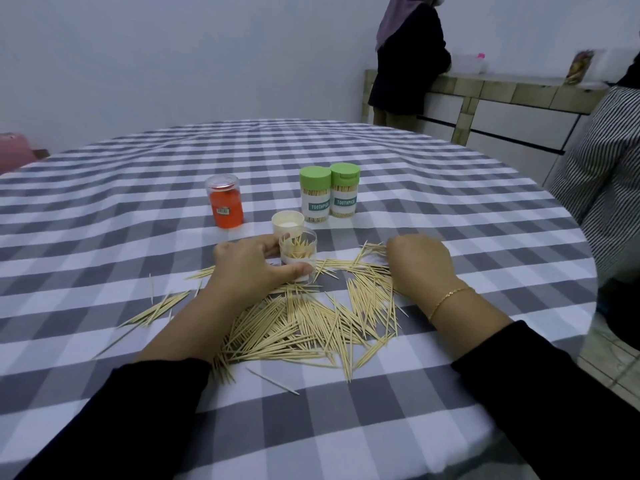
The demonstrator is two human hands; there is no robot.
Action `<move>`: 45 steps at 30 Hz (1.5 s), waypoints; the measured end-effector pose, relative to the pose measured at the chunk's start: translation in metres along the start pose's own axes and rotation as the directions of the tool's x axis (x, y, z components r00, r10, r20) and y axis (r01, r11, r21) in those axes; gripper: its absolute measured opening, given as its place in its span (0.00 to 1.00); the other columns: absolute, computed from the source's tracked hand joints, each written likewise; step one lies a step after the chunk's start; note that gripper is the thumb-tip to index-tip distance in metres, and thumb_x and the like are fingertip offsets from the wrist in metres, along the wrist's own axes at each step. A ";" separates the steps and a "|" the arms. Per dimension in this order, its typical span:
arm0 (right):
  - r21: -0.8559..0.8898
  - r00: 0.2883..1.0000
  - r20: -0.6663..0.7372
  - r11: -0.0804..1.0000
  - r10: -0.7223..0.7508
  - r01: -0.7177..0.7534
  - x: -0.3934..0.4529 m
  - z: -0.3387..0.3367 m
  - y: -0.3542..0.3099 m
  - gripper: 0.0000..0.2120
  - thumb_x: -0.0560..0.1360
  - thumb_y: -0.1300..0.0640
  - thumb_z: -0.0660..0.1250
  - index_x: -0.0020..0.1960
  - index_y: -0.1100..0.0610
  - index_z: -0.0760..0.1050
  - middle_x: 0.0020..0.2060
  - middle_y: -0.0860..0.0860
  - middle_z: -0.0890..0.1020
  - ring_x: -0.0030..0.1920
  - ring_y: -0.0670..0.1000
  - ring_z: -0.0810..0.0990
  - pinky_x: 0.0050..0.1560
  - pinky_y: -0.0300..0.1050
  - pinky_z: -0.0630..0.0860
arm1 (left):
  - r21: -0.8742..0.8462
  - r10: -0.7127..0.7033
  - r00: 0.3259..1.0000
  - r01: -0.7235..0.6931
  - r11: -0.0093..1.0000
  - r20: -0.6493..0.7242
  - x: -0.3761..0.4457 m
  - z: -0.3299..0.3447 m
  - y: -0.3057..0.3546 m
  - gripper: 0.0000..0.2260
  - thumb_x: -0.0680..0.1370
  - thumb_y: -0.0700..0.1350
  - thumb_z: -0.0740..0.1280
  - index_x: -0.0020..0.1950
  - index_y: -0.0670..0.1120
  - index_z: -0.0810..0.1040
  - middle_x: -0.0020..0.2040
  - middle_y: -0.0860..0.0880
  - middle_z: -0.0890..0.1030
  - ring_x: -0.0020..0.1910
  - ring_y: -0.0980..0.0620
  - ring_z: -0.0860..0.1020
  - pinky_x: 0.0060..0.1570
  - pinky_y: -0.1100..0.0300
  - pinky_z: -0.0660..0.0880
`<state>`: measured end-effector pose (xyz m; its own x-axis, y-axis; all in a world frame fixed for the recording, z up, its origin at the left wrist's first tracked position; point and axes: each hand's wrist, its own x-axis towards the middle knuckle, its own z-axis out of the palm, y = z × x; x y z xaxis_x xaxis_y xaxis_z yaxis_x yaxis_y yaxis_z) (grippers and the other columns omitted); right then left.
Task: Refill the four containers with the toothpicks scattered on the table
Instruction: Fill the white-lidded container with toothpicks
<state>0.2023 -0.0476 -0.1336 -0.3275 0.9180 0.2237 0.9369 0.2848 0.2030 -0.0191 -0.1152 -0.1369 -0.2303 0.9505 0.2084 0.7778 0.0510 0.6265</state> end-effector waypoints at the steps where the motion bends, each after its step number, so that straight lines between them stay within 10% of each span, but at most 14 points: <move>1: 0.009 1.000 -0.014 1.000 -0.008 0.009 0.001 0.001 0.000 0.10 0.77 0.62 0.61 0.56 0.57 0.74 0.49 0.54 0.81 0.50 0.56 0.79 0.44 0.45 0.71 | 0.004 0.001 1.000 -0.001 1.000 0.004 0.000 0.000 0.000 0.30 0.68 0.64 0.71 0.68 0.57 0.74 0.60 0.56 0.81 0.69 0.52 0.67 0.58 0.61 0.53; 9: 0.614 0.987 -0.118 0.789 0.111 -0.015 0.016 -0.008 -0.002 0.12 0.81 0.55 0.58 0.55 0.55 0.78 0.44 0.53 0.83 0.41 0.53 0.78 0.40 0.46 0.72 | -0.033 -0.006 1.000 0.007 0.999 0.026 0.003 0.002 -0.006 0.34 0.62 0.69 0.69 0.66 0.58 0.75 0.58 0.56 0.82 0.67 0.51 0.70 0.70 0.51 0.60; 17: 0.990 0.988 0.044 -0.136 0.147 -0.023 0.028 -0.036 -0.031 0.08 0.78 0.62 0.63 0.43 0.57 0.79 0.37 0.53 0.83 0.40 0.53 0.82 0.56 0.51 0.79 | -0.041 -0.016 0.999 0.017 0.999 0.031 0.004 0.003 -0.008 0.37 0.57 0.74 0.65 0.65 0.62 0.75 0.57 0.59 0.82 0.68 0.49 0.68 0.64 0.54 0.59; 20: 0.954 0.988 -0.007 -0.293 0.156 0.053 0.029 -0.043 -0.049 0.08 0.78 0.63 0.63 0.43 0.57 0.79 0.37 0.53 0.83 0.40 0.52 0.83 0.55 0.50 0.79 | -0.060 -0.009 1.000 0.011 0.998 0.026 0.004 0.003 -0.008 0.37 0.56 0.74 0.65 0.64 0.62 0.76 0.56 0.61 0.82 0.67 0.50 0.69 0.68 0.50 0.60; 33: 0.974 0.995 -0.080 -0.209 0.060 0.091 0.016 -0.030 -0.079 0.07 0.77 0.60 0.65 0.44 0.55 0.81 0.42 0.49 0.84 0.42 0.40 0.81 0.44 0.35 0.78 | -0.079 0.038 0.999 -0.038 0.996 -0.005 0.004 0.002 -0.009 0.18 0.65 0.66 0.73 0.53 0.68 0.76 0.44 0.67 0.80 0.62 0.55 0.74 0.68 0.46 0.62; 45: 0.983 1.000 -0.001 -0.182 -0.017 -0.002 0.016 -0.020 -0.082 0.07 0.76 0.62 0.67 0.51 0.55 0.81 0.42 0.44 0.82 0.42 0.39 0.80 0.45 0.30 0.77 | -0.043 0.036 0.999 -0.036 0.998 0.012 0.007 0.006 -0.014 0.35 0.55 0.77 0.61 0.59 0.68 0.77 0.52 0.62 0.83 0.63 0.52 0.73 0.68 0.48 0.62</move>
<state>0.1175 -0.0617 -0.1273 -0.3438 0.9126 0.2212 -0.0489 0.2178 -0.9748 -0.0275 -0.1077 -0.1487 -0.1951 0.9553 0.2221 0.7596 0.0040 0.6503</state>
